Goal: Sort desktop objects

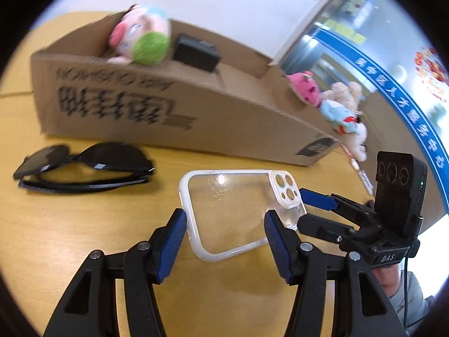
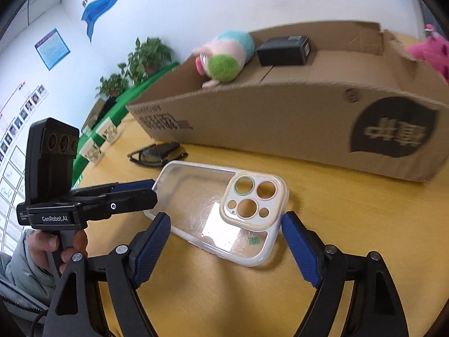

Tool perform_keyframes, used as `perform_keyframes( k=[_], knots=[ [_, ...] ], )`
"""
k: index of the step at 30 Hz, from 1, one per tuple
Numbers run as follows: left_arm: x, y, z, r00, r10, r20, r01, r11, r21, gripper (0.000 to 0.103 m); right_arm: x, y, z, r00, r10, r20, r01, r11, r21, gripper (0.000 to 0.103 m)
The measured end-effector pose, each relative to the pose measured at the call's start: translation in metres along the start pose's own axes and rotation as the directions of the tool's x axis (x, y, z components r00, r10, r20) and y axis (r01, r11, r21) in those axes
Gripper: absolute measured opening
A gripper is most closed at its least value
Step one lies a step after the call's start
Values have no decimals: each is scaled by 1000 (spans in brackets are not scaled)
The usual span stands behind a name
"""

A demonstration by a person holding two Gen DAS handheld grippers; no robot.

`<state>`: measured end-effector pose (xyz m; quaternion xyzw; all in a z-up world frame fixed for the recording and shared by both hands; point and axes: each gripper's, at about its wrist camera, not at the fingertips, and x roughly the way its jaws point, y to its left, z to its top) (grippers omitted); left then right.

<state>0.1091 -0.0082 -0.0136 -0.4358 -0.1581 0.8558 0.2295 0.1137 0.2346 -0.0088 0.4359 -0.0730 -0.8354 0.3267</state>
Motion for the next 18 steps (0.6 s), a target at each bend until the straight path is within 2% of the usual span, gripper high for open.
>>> perform_keyframes(
  k=[5, 8, 12, 18],
  knots=[
    [-9, -15, 7, 996, -69, 50, 66, 996, 59, 56, -40, 0, -6, 990, -10, 139, 12, 1000, -14, 82],
    [-10, -17, 8, 993, -106, 53, 102, 993, 62, 56, -58, -1, -12, 980, 12, 198, -6, 999, -34, 84],
    [-2, -18, 5, 994, -108, 14, 107, 993, 41, 56, -57, -8, -21, 985, 21, 171, -20, 1000, -9, 84],
    [6, -19, 1, 993, -107, -48, 109, 994, 33, 56, -38, -23, -26, 998, -3, 69, -1, 998, 56, 84]
  ],
)
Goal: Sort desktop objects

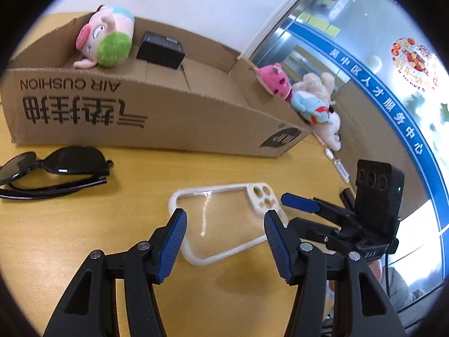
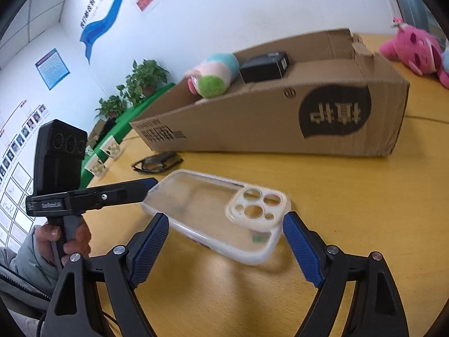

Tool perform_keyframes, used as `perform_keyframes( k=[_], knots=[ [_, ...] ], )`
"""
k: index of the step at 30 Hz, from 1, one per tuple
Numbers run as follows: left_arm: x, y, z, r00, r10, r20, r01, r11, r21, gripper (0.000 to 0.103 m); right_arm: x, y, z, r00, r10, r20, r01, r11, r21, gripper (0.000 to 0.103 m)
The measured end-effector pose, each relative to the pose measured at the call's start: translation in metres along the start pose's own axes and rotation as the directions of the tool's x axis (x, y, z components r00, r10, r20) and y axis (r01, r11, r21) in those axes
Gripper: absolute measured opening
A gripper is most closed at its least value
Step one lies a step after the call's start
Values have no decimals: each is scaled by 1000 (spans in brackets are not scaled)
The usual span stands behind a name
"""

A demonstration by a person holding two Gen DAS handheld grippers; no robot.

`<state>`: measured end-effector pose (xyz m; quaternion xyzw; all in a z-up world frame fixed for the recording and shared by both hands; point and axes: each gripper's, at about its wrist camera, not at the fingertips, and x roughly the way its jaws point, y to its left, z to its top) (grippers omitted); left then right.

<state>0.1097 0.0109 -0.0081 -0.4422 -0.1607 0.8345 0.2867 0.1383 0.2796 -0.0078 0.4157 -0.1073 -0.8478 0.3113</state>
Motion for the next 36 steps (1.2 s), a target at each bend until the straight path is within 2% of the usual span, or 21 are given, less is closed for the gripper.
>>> perform_keyframes(
  k=[7, 11, 12, 15, 18, 20, 22, 26, 29, 31, 33, 36],
  knots=[
    [12, 12, -2, 999, 23, -42, -24, 1000, -15, 56, 11, -3, 0, 998, -15, -62, 12, 999, -35, 91],
    [22, 15, 2, 999, -8, -35, 6, 999, -33, 56, 19, -7, 3, 998, 7, -70, -8, 1000, -11, 91],
    [23, 17, 5, 999, -18, -28, 17, 999, -42, 56, 23, -9, 7, 998, 14, -69, -15, 1000, -6, 94],
    [24, 19, 12, 998, -56, -22, 55, 997, -62, 56, 31, -14, 16, 997, 37, -63, -36, 999, 14, 95],
    [21, 8, 16, 998, -62, -7, 62, 998, -21, 56, 31, -8, 24, 997, 65, -49, -65, 998, 4, 95],
    [15, 3, 15, 999, -42, 8, 42, 999, -7, 56, 27, 6, 26, 996, 84, -34, -85, 995, -50, 95],
    [9, 6, 14, 1000, -16, 13, 17, 999, -28, 56, 24, 14, 25, 998, 56, -28, -58, 995, -83, 95],
    [12, 18, 11, 994, 104, -42, -107, 991, -77, 58, 29, -2, 24, 999, 4, -54, -5, 1000, -18, 95],
    [23, 28, 11, 988, 127, -88, -137, 984, -112, 58, 37, -12, 27, 996, -19, -85, 20, 1000, 10, 95],
    [25, 26, 13, 989, 124, -84, -133, 985, -107, 59, 42, -12, 30, 995, -28, -101, 29, 1000, 6, 95],
    [27, 24, 14, 991, 103, -88, -112, 988, -104, 60, 46, -10, 32, 993, -3, -117, 4, 1000, 4, 95],
    [23, 19, 16, 987, 141, -75, -147, 986, -74, 61, 51, -2, 34, 992, 5, -123, -7, 1000, -19, 97]
  ],
)
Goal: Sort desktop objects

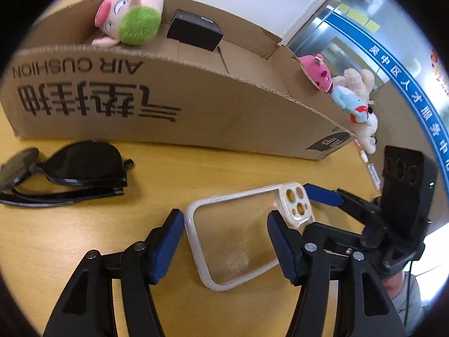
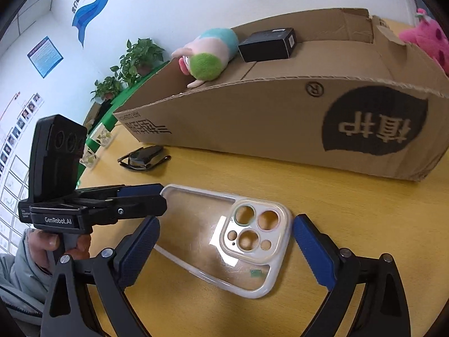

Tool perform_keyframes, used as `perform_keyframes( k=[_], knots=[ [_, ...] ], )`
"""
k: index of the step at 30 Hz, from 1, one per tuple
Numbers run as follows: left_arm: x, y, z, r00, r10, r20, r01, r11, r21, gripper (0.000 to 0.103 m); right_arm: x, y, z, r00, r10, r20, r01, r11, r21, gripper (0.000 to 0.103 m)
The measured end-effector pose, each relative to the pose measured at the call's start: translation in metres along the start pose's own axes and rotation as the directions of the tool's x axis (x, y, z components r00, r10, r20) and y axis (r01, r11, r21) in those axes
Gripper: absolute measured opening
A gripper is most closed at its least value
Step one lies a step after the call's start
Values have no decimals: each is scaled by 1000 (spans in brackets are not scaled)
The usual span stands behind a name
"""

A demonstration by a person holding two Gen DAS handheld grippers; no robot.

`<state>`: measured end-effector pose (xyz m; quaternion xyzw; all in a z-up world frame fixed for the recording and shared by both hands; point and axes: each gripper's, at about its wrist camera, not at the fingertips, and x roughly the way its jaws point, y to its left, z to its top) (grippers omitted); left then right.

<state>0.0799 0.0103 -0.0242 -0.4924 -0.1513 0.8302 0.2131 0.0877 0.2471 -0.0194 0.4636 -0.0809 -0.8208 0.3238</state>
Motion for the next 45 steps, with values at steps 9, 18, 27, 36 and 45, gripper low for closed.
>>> perform_keyframes(
  k=[9, 18, 27, 36, 45],
  knots=[
    [-46, -12, -4, 975, -156, 161, 148, 987, 63, 61, -56, 23, -6, 980, 57, 189, -44, 996, -74, 97],
    [-24, -2, -15, 991, -104, 79, 104, 995, 3, 61, -56, 17, -29, 988, -20, 154, 21, 1000, -4, 91],
    [-3, 9, -5, 999, 43, 1, -43, 999, -6, 21, -20, -10, -17, 968, -246, 47, 244, 969, 38, 35],
    [-2, 6, -11, 995, 97, 13, -97, 995, 31, 6, -14, -7, -21, 948, -316, 29, 317, 948, -25, 13],
    [-43, -43, 22, 986, 15, 165, -40, 988, 147, 7, -60, 0, -9, 935, -325, 142, 327, 945, 11, 13]
  ],
)
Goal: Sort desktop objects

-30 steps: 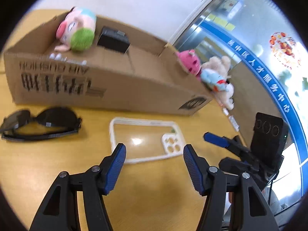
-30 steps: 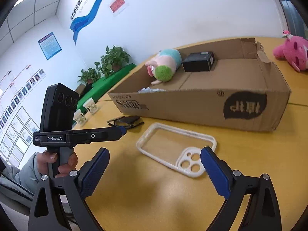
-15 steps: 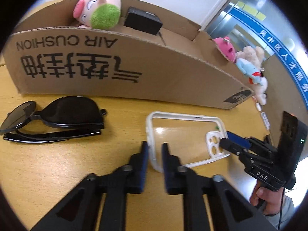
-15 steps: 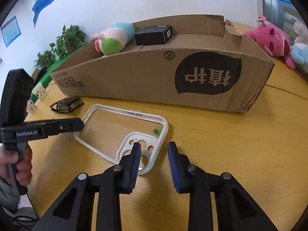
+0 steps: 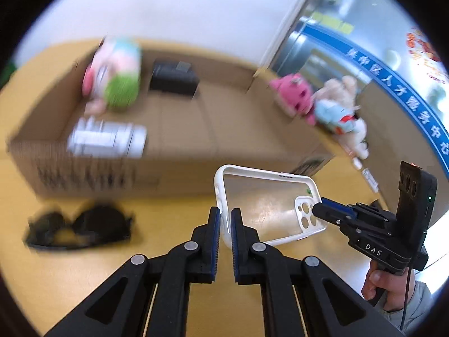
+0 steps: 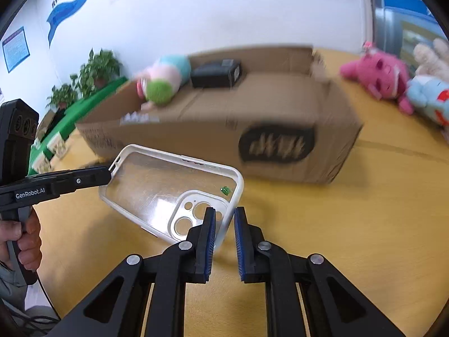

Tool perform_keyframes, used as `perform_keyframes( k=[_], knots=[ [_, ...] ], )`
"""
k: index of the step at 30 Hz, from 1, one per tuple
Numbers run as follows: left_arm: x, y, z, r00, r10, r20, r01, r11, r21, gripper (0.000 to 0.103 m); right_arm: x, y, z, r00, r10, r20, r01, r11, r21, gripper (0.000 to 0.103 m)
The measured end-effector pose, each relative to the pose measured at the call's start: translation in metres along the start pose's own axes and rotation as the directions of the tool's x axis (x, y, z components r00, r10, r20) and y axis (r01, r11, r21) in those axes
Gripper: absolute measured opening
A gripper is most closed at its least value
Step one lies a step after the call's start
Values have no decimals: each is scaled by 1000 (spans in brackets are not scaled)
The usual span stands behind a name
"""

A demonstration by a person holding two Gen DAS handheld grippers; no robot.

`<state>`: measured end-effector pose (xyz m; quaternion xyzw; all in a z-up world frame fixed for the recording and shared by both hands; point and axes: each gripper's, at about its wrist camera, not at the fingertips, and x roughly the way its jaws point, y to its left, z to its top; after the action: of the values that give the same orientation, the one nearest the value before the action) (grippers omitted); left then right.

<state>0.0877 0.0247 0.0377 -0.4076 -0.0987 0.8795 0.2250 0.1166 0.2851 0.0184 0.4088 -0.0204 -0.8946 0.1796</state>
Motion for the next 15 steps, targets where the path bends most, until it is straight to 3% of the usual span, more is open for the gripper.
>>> perform_keyframes(
  k=[4, 8, 15],
  knots=[
    [-14, -19, 46, 995, -26, 92, 19, 997, 76, 7, -35, -4, 36, 993, -44, 111, 47, 999, -27, 13],
    [-11, -22, 86, 989, 13, 145, -29, 993, 111, 7, -44, -4, 80, 983, -76, 168, 87, 994, -62, 13],
    [17, 24, 147, 992, 52, 114, -58, 997, 53, 6, -13, 4, 167, 984, -31, 176, 55, 990, -128, 13]
  ],
)
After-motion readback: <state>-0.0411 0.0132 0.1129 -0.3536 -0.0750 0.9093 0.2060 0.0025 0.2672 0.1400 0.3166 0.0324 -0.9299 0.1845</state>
